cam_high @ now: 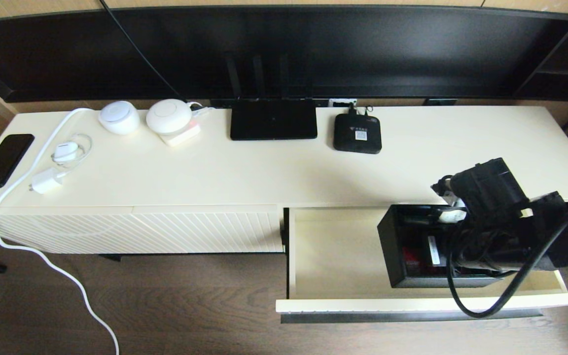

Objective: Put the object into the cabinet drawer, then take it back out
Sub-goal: Put the storage box in the drawer

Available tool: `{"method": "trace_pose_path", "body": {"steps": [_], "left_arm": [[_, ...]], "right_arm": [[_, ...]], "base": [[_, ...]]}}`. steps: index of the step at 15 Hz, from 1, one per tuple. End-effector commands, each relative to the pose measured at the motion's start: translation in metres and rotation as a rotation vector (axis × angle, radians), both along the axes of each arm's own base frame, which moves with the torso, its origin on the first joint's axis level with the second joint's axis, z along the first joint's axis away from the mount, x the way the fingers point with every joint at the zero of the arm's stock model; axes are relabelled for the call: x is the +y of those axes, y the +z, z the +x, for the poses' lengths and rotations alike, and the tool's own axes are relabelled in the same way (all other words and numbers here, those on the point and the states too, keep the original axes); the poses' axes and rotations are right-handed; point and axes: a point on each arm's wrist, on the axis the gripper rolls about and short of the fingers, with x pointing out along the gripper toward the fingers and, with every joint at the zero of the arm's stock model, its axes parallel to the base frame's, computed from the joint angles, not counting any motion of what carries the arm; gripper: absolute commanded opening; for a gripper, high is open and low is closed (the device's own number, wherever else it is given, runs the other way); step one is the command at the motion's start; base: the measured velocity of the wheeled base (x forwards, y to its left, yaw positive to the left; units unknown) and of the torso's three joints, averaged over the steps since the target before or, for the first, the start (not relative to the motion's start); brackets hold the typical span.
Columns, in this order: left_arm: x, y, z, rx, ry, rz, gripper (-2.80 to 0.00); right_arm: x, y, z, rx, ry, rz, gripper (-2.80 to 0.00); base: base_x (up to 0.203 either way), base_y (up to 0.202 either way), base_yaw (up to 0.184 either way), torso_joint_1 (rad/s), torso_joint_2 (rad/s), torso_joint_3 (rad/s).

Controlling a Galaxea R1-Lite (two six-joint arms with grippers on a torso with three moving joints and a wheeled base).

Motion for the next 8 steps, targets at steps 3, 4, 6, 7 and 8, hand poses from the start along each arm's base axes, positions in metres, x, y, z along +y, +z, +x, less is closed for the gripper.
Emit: {"method": "trace_pose_path", "body": {"steps": [3,4,6,7,8], "left_arm": [[0.000,0.000,0.000,0.002,0.000,0.000,-2.80],[0.000,0.000,0.000,0.000,0.000,0.000,-2.80],[0.000,0.000,0.000,0.002,0.000,0.000,-2.80],[0.000,0.000,0.000,0.000,0.000,0.000,-2.80],[0.000,0.000,0.000,0.002,0.000,0.000,-2.80]], "right_arm": [[0.001,-0.014,0.012,0.004,0.014,-0.050,-2.80],[0.001,-0.014,0.015,-0.003,0.016,-0.053,-2.80],[-0.002,-0.010,0.018,-0.019,0.008,-0.053,-2.80],[-0.002,-0.010,0.018,-0.020,0.014,-0.059,-2.80],[-0.003,-0.013,0.020,-0.012,0.015,-0.068,-2.80]], "base": [[0.000,0.000,0.000,0.000,0.00,0.000],[0.000,0.000,0.000,0.000,0.00,0.000],[0.000,0.000,0.000,0.000,0.00,0.000],[0.000,0.000,0.000,0.000,0.00,0.000],[0.000,0.000,0.000,0.000,0.00,0.000]]}}
